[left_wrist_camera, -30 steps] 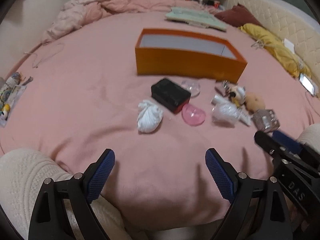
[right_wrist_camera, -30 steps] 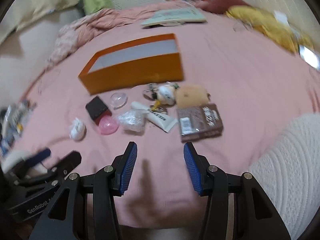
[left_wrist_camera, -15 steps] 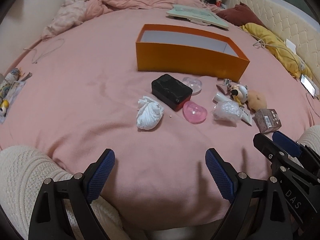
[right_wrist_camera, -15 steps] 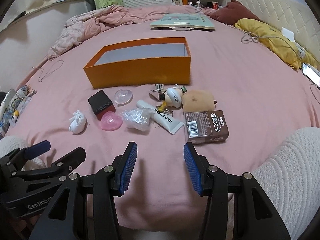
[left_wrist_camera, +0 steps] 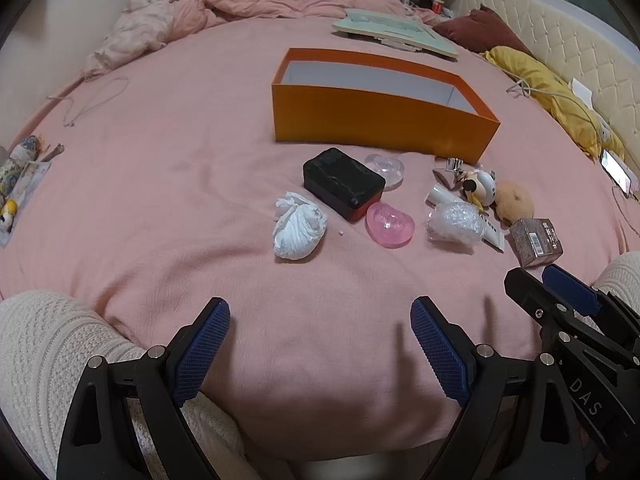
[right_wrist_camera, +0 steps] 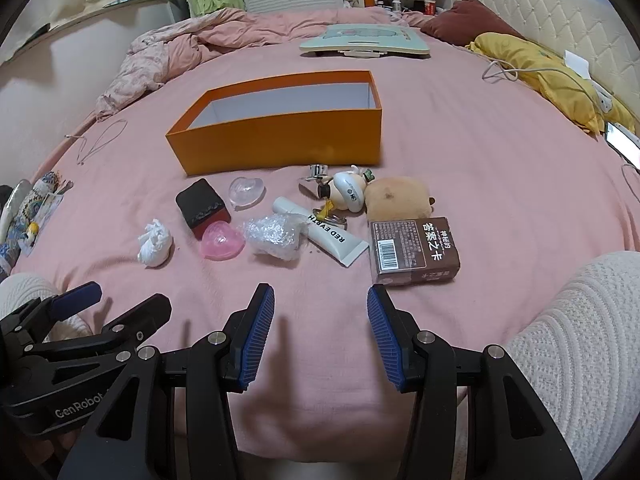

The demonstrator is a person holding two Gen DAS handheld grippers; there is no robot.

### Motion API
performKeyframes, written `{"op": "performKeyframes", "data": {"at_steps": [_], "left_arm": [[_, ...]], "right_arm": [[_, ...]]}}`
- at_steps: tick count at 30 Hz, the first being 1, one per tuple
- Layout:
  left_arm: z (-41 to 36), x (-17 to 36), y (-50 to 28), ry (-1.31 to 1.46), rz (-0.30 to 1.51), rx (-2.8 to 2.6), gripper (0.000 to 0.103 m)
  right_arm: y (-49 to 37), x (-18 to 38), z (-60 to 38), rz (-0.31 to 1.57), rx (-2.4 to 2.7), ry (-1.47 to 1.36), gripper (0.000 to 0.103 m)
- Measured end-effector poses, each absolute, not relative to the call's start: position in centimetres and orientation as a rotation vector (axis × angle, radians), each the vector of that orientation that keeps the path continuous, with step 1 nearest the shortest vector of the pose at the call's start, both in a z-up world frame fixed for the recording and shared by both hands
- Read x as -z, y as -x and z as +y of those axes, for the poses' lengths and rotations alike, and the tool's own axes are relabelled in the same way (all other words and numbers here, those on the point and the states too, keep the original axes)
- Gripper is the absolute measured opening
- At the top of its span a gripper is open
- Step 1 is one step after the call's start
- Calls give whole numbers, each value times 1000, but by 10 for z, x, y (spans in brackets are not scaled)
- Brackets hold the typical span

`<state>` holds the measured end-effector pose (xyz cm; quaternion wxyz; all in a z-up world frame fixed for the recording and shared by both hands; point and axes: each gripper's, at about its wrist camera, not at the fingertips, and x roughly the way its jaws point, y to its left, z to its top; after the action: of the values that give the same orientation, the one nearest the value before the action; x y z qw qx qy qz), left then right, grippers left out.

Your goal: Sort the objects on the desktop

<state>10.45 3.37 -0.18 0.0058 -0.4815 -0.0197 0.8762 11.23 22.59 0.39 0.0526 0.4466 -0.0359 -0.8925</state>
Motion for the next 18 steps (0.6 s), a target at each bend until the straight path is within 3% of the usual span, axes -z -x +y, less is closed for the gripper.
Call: {"op": "performKeyframes", "data": {"at_steps": [18], "left_arm": [[33,4,-102,1519,-52,-2762,92]], "right_arm": [[-107,4,227,-176,2667,-1389,50]]}}
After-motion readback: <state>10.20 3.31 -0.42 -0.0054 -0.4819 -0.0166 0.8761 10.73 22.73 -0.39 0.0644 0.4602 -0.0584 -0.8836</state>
